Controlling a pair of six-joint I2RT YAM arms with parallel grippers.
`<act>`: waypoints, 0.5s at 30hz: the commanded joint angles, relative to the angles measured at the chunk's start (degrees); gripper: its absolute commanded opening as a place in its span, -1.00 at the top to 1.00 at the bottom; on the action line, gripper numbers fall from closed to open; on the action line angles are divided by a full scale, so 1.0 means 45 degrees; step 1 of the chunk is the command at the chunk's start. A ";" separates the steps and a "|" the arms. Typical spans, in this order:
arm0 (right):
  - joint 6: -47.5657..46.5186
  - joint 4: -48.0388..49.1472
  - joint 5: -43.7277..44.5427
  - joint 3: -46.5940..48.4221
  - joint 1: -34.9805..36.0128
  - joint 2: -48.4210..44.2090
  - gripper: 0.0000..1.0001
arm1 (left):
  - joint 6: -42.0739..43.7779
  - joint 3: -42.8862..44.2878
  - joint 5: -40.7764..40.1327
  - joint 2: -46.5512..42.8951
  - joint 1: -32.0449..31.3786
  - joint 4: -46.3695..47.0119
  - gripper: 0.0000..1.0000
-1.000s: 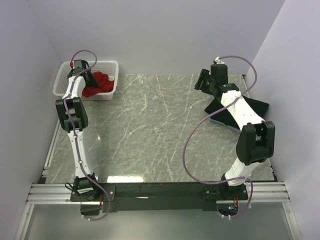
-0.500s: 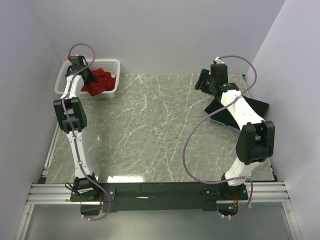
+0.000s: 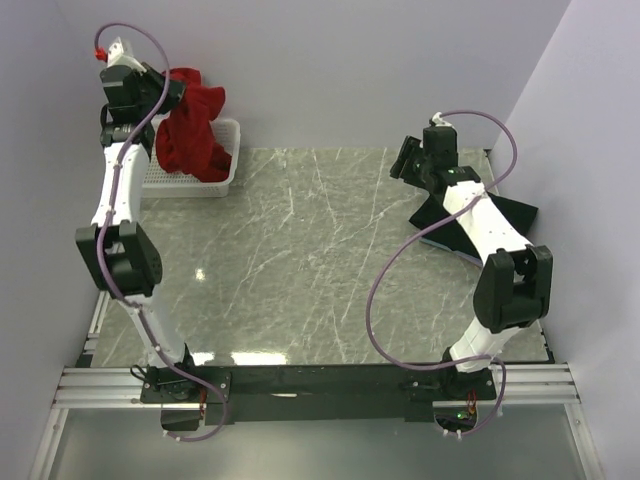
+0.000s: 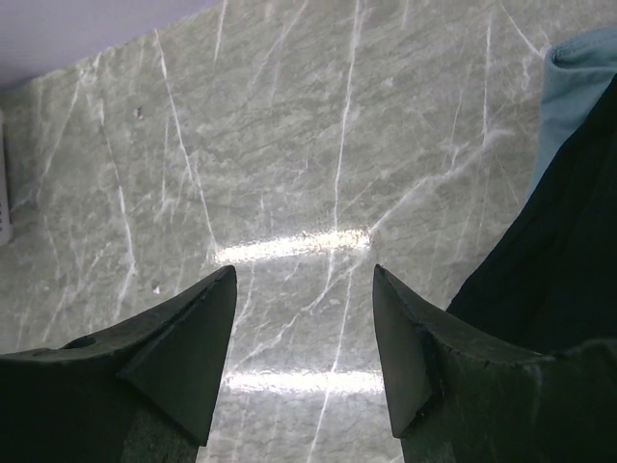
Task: Fold and stack the t-shirts
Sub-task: Grab the tshirt from the pile, then move the tshirt to the center of the board
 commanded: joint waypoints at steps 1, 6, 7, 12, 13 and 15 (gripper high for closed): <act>0.0323 0.0468 -0.0046 -0.0227 -0.0079 -0.0890 -0.30 | 0.0202 -0.0710 0.1152 -0.2179 -0.0767 0.1631 0.99; 0.0674 0.0565 -0.0046 -0.0774 -0.0060 -0.1436 -0.28 | -0.0070 -0.1354 0.1446 -0.4227 -0.2325 0.1629 0.99; 0.0713 0.0546 -0.0027 -0.0949 -0.0060 -0.1534 -0.28 | -0.0148 -0.1336 0.1407 -0.4484 -0.2582 0.1669 0.99; 0.0831 0.0488 0.0031 -0.1652 -0.0040 -0.2413 -0.28 | -0.0285 -0.0342 0.1036 -0.5733 -0.3813 0.1727 0.99; 0.0831 0.0449 0.0071 -0.1905 -0.0040 -0.2549 -0.28 | -0.0498 -0.0320 0.0939 -0.5949 -0.3873 0.1863 0.99; 0.0851 0.0370 0.0168 -0.2334 -0.0021 -0.2979 -0.28 | -0.1005 -0.0553 0.0899 -0.6533 -0.3971 0.2545 0.99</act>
